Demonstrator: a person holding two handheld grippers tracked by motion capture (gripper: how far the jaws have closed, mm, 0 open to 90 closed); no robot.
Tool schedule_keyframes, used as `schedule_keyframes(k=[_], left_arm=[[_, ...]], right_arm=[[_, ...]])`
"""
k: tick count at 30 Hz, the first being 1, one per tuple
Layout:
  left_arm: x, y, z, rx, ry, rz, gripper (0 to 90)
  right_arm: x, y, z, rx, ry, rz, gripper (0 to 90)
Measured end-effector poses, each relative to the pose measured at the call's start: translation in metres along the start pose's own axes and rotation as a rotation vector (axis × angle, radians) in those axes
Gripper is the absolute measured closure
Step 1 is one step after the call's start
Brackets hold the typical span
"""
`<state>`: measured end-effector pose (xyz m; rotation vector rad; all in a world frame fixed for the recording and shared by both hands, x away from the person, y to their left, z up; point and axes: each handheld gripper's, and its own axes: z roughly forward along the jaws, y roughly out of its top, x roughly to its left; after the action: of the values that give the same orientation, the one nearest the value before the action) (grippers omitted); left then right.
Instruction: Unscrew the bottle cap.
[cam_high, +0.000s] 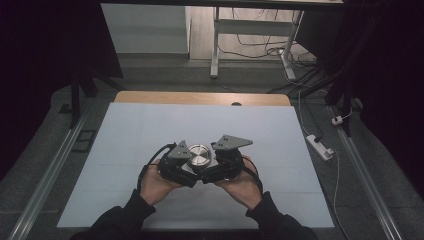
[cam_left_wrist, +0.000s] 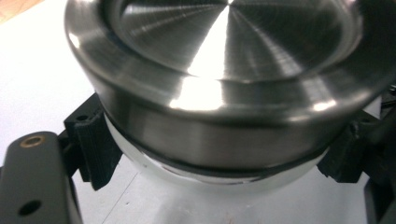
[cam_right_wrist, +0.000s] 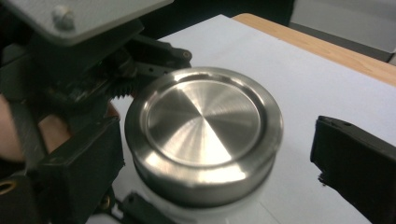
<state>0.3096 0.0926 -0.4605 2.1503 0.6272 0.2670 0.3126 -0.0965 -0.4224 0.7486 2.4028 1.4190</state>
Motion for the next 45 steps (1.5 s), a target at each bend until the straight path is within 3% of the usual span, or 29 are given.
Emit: schedule_keyframes(k=[6,9,15,18,21,29,32,35,38,41,45], left_arm=[[-0.002,0.001,0.002,0.004,0.01,-0.01,15.3],[-0.003,0.001,0.003,0.003,0.002,-0.013,15.3],[0.0,0.001,0.0,-0.004,-0.048,0.007,15.3],[0.002,0.002,-0.003,-0.009,-0.091,0.029,15.3],[0.002,0.002,-0.005,-0.009,-0.116,0.044,15.4],[0.002,0.002,-0.007,-0.016,-0.242,0.115,15.3],[0.002,0.002,-0.007,-0.01,-0.271,0.139,15.3],[0.001,0.002,-0.006,-0.007,-0.276,0.145,15.3],[0.002,0.002,-0.006,-0.016,-0.238,0.115,15.3],[0.006,0.001,-0.008,-0.02,-0.18,0.068,15.3],[0.009,-0.001,-0.008,-0.021,-0.105,0.016,15.3]], right_arm=[[0.004,0.0,0.006,0.003,-0.037,0.003,6.9],[0.004,-0.001,0.006,-0.01,-0.018,0.017,16.2],[0.003,0.0,0.004,-0.01,0.024,-0.001,17.6],[-0.001,0.001,0.001,-0.012,0.082,-0.029,17.6],[-0.007,0.003,-0.001,-0.006,0.162,-0.048,17.6],[-0.024,0.003,-0.004,-0.012,0.384,-0.137,17.5],[-0.03,0.001,-0.003,-0.014,0.469,-0.16,17.5],[-0.033,0.0,-0.002,-0.015,0.517,-0.168,17.3],[-0.032,0.0,-0.001,-0.01,0.501,-0.121,8.2],[-0.026,0.006,-0.004,0.009,0.428,-0.095,1.6],[-0.02,0.01,-0.008,0.016,0.284,-0.036,1.1]])
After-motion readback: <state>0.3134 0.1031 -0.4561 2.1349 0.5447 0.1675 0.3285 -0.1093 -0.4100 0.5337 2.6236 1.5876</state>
